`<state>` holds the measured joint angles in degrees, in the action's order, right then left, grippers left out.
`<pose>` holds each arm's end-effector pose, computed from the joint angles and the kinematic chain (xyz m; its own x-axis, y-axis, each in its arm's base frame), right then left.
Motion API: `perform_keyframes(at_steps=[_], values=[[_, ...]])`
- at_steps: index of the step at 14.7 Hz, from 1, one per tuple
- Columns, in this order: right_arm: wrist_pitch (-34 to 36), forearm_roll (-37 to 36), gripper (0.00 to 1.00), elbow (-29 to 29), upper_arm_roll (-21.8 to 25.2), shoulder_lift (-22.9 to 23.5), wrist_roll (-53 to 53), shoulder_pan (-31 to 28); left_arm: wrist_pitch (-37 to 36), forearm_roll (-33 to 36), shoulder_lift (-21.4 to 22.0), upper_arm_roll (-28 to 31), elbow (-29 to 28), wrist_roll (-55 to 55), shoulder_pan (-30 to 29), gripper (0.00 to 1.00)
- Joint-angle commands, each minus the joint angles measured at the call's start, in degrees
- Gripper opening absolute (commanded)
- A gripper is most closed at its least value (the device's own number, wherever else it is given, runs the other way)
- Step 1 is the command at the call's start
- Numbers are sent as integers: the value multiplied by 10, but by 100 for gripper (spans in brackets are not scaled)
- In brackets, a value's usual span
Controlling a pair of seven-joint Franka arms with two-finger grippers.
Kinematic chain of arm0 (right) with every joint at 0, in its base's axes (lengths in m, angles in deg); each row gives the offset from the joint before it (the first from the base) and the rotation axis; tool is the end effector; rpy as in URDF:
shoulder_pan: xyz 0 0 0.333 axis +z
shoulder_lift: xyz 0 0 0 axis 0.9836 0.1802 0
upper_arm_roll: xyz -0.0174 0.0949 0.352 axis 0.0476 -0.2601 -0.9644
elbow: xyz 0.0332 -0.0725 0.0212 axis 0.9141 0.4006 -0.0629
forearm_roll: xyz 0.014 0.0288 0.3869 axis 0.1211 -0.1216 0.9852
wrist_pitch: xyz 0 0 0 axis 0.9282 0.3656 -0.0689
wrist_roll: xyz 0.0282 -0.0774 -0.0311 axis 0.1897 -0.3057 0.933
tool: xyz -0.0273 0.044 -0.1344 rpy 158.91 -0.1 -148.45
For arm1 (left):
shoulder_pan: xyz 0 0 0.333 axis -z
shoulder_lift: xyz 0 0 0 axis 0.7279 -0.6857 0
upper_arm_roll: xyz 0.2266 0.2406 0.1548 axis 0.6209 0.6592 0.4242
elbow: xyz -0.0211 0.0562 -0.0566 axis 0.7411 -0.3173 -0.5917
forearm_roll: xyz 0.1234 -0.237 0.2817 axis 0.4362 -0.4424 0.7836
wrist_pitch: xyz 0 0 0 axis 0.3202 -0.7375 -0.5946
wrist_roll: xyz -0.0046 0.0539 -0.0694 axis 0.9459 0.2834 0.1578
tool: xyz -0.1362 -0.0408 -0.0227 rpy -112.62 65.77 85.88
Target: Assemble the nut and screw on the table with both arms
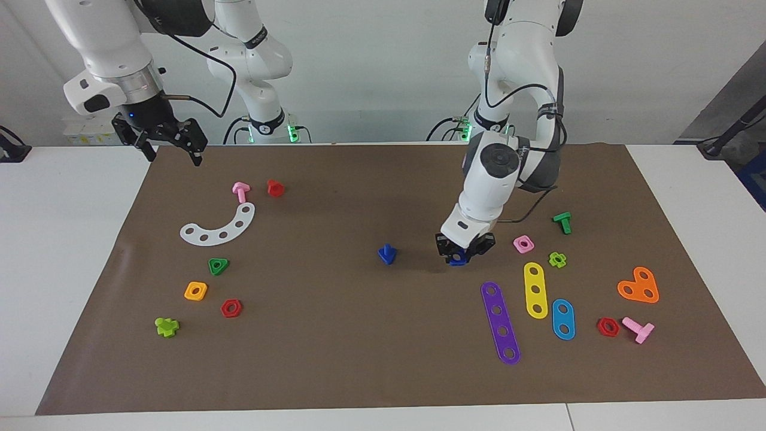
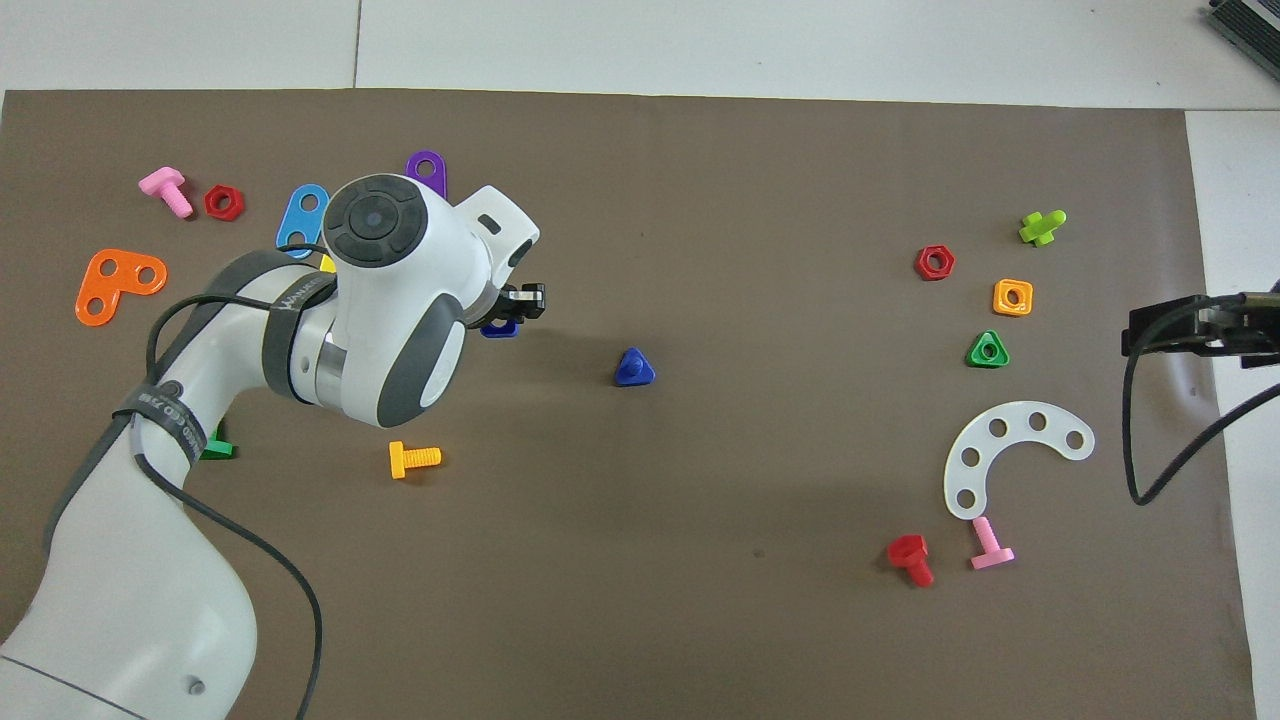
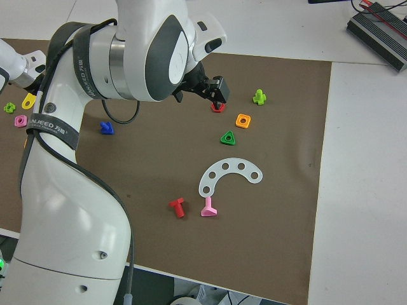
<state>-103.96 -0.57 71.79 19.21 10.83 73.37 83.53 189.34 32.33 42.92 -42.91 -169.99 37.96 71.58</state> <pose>0.5249 -0.0230 0.6338 0.9917 -0.1270 0.0191 -0.1276 -0.9911 0.0390 0.6051 -0.3084 0.3832 0.9987 -0.0355 0.0360 -0.0379 -0.9970 0.0681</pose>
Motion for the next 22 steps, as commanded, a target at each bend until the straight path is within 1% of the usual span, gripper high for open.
perform_keyframes(at_steps=[1, 5, 9, 16, 22], values=[[3, 14, 100, 4, 2, -4, 17, -6, -35, -17, -32, 11, 60, 41, 44, 30], [2, 14, 100, 8, 3, -5, 18, -6, -74, -19, -72, 11, 138, 87, 79, 30], [2, 14, 100, 8, 3, -5, 18, -6, -87, -18, -90, 12, 171, 111, 101, 30], [2, 14, 100, 8, 3, -6, 19, -6, -86, -12, -96, 13, 165, 113, 117, 29], [0, 14, 100, 12, 5, -9, 20, -6, -68, -7, -93, 13, 138, 117, 122, 28]])
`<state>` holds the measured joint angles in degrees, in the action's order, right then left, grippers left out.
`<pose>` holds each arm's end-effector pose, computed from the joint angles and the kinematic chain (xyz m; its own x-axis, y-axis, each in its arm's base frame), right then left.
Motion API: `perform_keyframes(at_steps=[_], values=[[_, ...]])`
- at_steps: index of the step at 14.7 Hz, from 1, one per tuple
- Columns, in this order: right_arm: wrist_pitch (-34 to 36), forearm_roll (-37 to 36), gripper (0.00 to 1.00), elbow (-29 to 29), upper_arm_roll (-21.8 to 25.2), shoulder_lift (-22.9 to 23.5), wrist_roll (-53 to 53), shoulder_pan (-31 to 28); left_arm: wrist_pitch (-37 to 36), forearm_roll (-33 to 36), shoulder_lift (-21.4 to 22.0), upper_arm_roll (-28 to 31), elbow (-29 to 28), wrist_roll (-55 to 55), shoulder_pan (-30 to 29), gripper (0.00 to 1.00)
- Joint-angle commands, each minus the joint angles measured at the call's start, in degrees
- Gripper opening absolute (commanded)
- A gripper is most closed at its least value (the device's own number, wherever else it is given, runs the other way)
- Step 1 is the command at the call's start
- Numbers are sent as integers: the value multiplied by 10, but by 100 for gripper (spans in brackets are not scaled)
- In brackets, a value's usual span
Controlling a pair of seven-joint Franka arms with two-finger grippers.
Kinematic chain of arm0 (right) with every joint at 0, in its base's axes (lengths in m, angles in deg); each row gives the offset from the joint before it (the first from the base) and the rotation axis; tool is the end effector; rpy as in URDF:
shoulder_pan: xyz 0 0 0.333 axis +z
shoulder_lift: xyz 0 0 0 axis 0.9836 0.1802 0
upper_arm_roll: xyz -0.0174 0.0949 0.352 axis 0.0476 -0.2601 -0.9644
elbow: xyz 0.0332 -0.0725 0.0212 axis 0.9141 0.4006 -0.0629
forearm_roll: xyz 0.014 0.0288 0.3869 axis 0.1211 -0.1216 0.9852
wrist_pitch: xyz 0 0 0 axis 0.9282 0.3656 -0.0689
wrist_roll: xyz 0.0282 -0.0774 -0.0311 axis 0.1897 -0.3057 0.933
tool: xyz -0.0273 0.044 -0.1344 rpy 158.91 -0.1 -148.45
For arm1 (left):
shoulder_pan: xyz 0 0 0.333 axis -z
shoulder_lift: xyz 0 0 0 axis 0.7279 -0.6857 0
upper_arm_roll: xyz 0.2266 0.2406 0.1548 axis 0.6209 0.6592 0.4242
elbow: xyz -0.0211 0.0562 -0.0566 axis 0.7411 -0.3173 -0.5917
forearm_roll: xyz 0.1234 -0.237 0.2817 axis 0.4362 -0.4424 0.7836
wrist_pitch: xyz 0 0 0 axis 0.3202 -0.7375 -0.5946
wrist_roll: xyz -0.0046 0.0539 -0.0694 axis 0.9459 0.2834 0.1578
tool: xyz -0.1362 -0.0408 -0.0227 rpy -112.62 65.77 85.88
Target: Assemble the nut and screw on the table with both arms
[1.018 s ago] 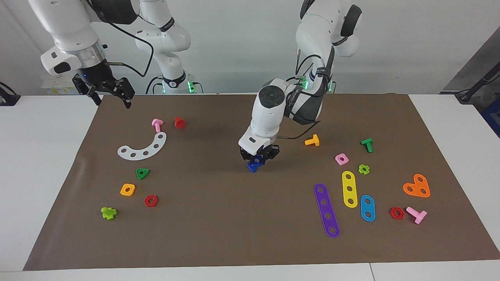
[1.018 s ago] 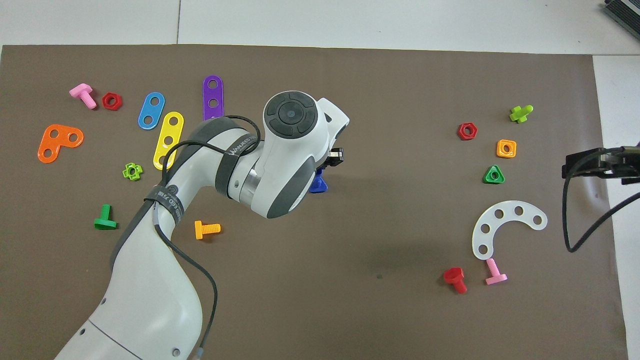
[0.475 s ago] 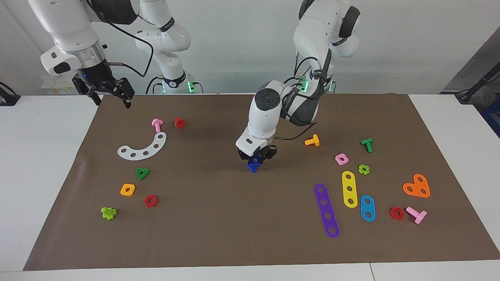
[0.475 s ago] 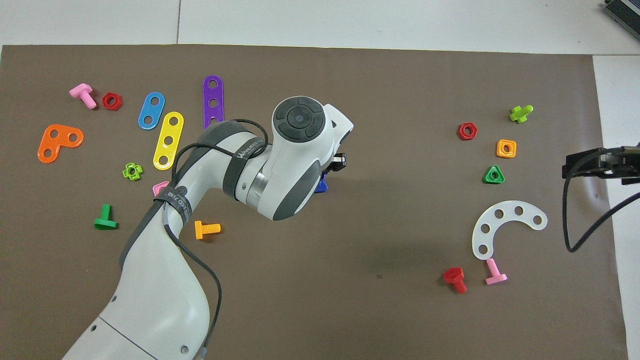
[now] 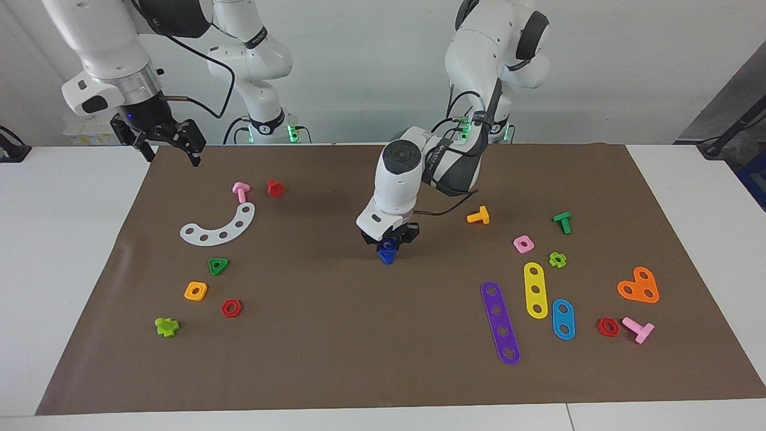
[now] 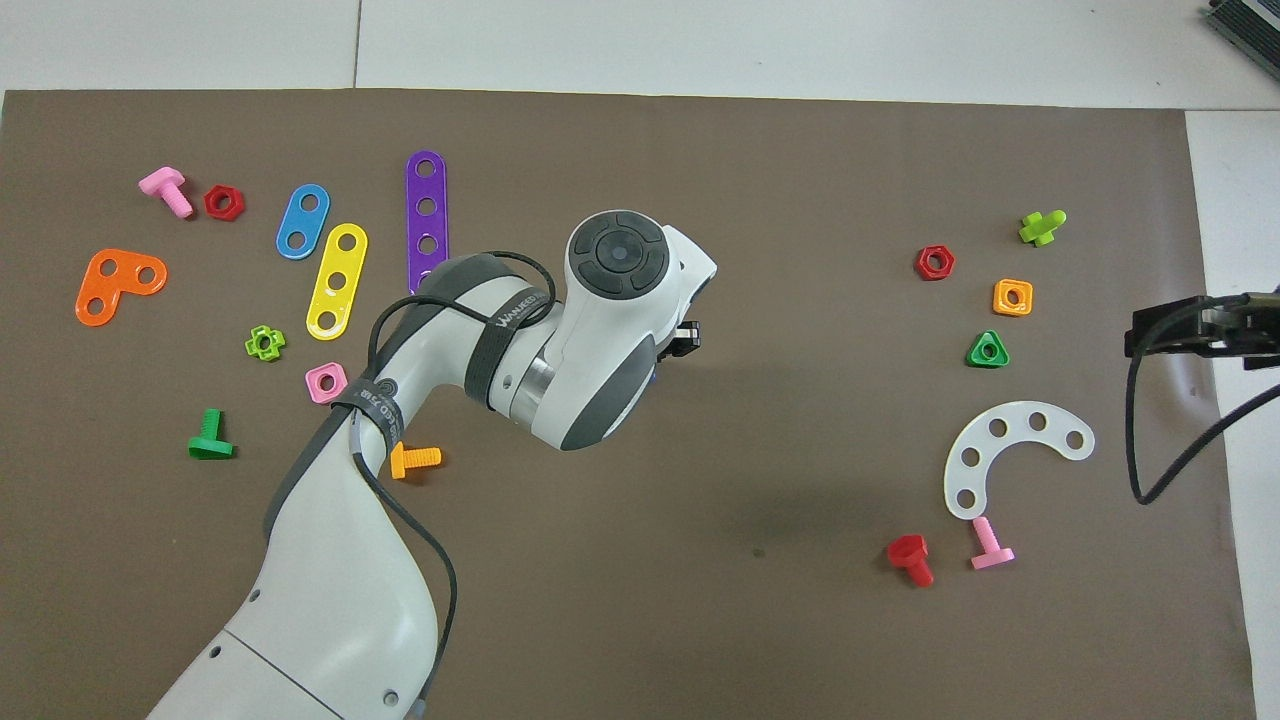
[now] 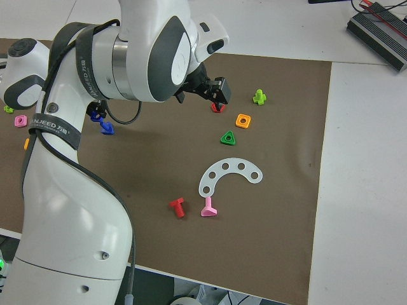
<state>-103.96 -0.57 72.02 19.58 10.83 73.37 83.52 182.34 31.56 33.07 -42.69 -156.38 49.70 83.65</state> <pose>0.5244 -0.0266 0.6319 0.9909 -0.1335 0.0150 -0.1340 -0.9902 0.0389 0.5665 -0.4568 0.3616 0.9988 -0.0350 -0.0347 -0.0330 -0.9979 0.0550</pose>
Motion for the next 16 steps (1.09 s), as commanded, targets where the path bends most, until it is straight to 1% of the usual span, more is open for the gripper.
perform_keyframes(at_steps=[1, 11, 14, 15, 16], values=[[0, 14, 100, 11, 2, -9, 20, -6, 13, 8, 4, 11, -19, 11, 10, 28], [0, 14, 100, 11, 2, -9, 20, -6, 56, 9, 6, 12, -51, 16, 15, 27], [0, 14, 100, 11, 2, -9, 20, -6, 57, 9, 5, 12, -51, 16, 15, 29], [0, 14, 100, 11, 2, -9, 20, -6, 57, 9, 5, 12, -51, 16, 15, 36], [0, 14, 100, 11, 2, -9, 20, -6, 57, 11, 5, 12, -50, 16, 15, 51]])
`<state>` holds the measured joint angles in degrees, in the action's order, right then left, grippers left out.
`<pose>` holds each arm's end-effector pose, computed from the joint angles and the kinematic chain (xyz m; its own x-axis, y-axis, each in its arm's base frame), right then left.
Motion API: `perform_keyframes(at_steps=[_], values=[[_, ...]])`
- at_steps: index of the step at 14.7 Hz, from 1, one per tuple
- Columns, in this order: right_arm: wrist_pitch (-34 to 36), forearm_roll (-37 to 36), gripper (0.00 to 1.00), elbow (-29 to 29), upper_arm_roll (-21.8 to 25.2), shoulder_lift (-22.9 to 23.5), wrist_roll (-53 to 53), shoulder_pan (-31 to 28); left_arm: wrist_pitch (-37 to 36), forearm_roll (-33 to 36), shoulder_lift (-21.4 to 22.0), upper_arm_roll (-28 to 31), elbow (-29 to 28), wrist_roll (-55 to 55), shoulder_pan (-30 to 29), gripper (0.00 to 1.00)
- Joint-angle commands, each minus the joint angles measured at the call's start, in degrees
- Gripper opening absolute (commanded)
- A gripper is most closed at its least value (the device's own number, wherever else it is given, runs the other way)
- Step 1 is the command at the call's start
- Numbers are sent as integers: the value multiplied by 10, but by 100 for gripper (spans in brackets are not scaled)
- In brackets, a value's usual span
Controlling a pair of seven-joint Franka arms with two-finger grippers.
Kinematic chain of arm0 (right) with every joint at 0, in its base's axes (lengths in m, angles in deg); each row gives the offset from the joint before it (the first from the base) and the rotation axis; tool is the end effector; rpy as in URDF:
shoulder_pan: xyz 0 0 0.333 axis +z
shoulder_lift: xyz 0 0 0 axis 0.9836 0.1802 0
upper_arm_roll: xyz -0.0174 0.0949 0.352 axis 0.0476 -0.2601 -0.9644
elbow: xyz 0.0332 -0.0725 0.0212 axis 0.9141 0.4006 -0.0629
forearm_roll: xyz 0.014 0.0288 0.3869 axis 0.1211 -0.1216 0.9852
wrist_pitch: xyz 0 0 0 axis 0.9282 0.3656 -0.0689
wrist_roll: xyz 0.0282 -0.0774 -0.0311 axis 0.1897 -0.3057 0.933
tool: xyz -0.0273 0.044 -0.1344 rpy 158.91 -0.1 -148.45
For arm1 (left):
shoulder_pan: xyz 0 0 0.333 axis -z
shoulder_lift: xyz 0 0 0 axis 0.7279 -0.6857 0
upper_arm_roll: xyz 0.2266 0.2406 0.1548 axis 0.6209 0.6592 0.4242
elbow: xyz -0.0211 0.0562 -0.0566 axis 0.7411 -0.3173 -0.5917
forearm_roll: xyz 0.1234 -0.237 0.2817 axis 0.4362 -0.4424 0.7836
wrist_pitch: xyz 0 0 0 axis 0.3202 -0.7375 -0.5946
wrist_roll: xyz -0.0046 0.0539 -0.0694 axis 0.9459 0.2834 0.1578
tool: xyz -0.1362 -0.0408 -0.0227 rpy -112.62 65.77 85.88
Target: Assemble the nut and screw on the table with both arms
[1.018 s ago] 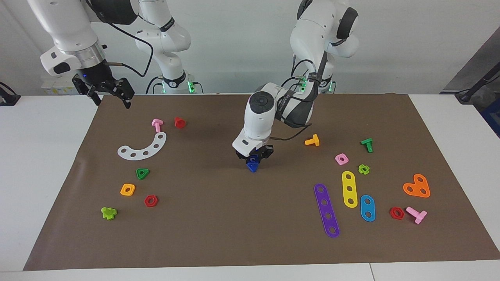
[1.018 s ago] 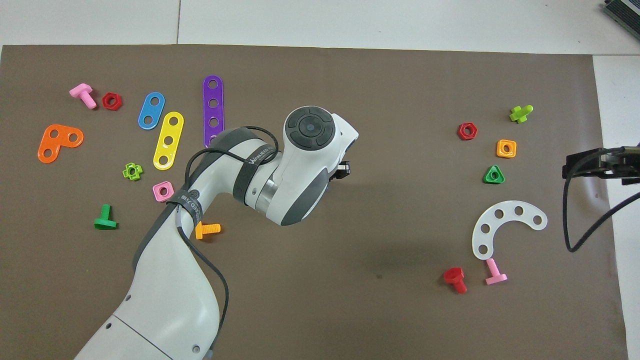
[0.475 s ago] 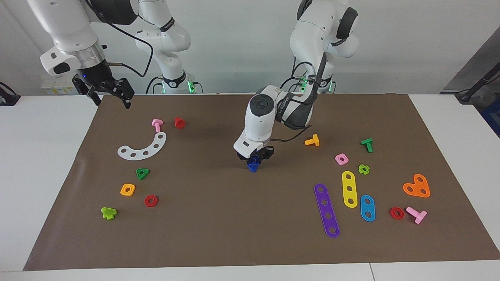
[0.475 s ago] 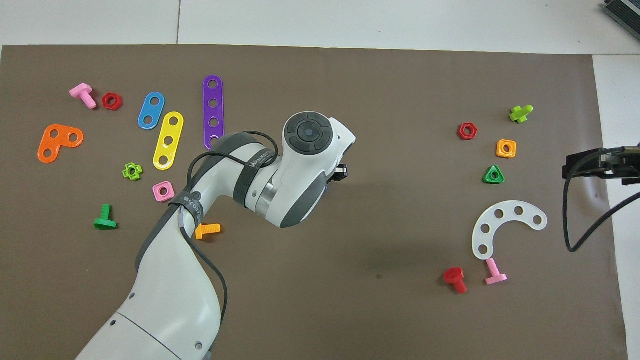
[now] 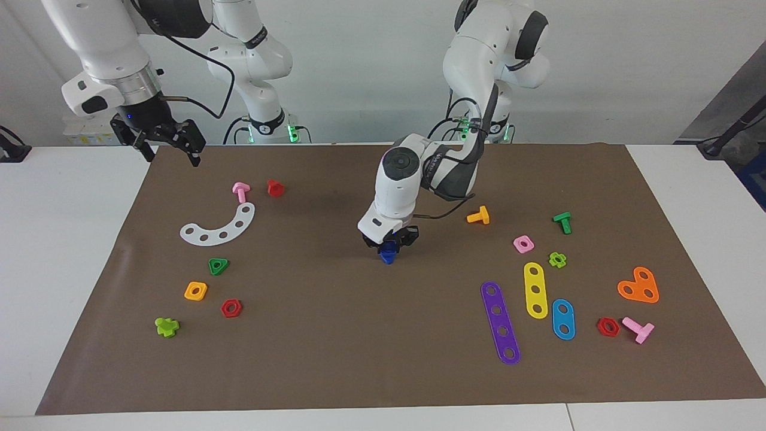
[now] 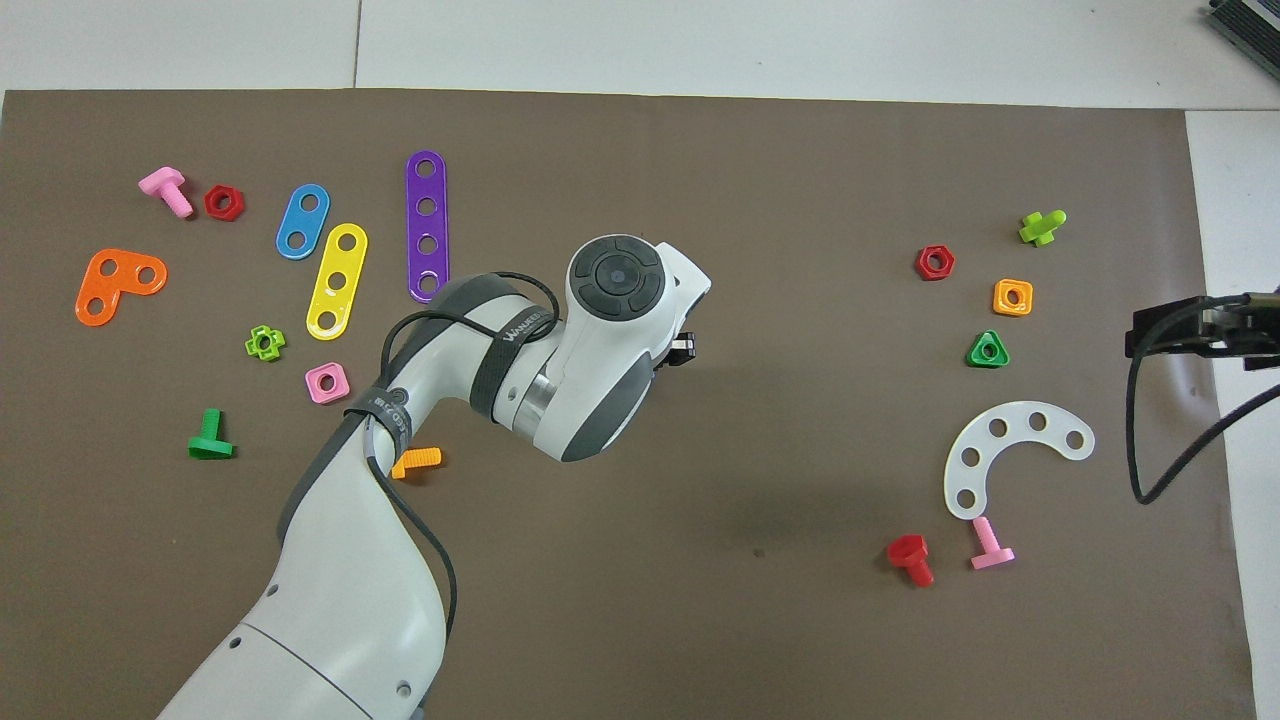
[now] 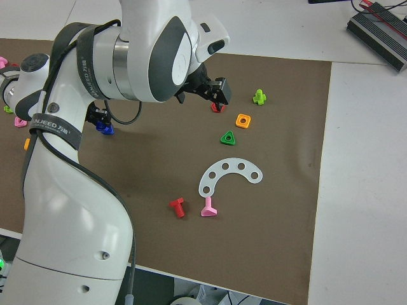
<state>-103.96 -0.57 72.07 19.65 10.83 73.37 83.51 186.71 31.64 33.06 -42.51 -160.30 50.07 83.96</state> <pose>0.5243 -0.0273 0.6315 0.9908 -0.1349 0.0141 -0.1353 -0.9900 0.0389 0.5606 -0.4542 0.3366 0.9993 -0.0283 -0.0262 -0.0268 -0.9981 0.0555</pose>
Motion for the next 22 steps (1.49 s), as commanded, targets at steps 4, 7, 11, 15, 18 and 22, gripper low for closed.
perform_keyframes(at_steps=[4, 7, 11, 15, 18, 22], values=[[0, 14, 100, 10, 2, -9, 20, -5, 14, 16, 6, 10, -10, 12, 12, 76], [0, 14, 100, 10, 2, -9, 19, -5, 11, 16, 6, 10, -8, 12, 12, 85], [0, 14, 100, 10, 2, -9, 19, -6, -45, 16, 4, 11, 34, 11, 3, 86], [12, 15, 100, -13, 3, 9, 14, -6, -108, 14, 26, 21, 76, 3, -41, 86], [14, 13, 100, -13, 3, 8, 17, -5, -142, 6, 95, 18, 66, -46, -96, 86], [15, 4, 100, -7, 1, 5, 18, -2, -240, 6, 166, 19, 53, -129, -181, 87]])
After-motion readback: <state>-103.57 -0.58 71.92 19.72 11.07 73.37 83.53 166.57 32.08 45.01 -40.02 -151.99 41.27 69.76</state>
